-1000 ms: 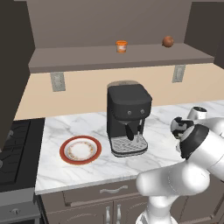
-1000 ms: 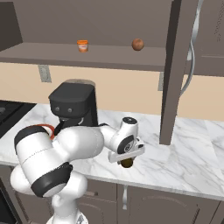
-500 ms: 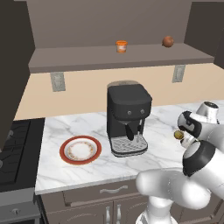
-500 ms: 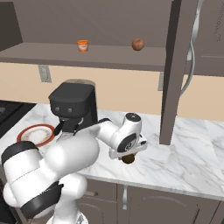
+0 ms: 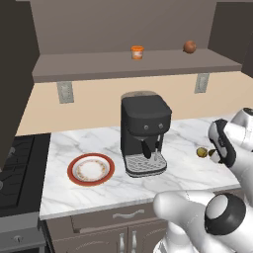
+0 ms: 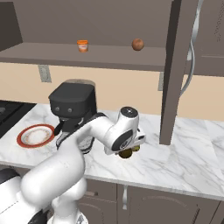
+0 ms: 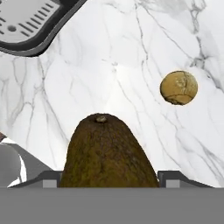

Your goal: Pick the avocado and bread from the counter and place them on the plate. Then pick the jam from the cabinet and place it next to the plate. Lastly close the cabinet door.

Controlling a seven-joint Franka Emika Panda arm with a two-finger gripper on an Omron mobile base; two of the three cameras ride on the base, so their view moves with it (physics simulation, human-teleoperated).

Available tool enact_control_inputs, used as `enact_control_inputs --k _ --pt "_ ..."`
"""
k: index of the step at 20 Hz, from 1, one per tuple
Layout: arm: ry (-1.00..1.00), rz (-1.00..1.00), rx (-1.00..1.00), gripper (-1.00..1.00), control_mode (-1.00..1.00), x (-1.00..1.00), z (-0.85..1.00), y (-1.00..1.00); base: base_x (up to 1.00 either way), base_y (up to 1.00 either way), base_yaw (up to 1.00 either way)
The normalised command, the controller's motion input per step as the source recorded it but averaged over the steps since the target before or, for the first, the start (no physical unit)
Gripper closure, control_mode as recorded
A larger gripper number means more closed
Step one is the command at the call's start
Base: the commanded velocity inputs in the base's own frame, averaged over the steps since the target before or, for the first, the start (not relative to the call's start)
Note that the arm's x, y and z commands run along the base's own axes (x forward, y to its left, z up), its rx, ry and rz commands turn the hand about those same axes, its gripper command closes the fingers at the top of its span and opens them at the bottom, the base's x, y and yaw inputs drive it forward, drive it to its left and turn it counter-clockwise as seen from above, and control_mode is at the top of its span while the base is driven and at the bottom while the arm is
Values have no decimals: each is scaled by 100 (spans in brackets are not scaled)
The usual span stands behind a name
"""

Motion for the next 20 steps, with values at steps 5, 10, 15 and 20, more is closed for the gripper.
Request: enact_control_inputs --k 5,10,15,20 --pt "-3 0 0 100 -100 -29 56 32 0 0 0" --pt "0 0 0 100 -100 -19 49 49 0 0 0" --pt "3 0 0 100 -100 -11 38 52 0 0 0" --pt "6 0 0 100 -100 -9 30 49 0 0 0"
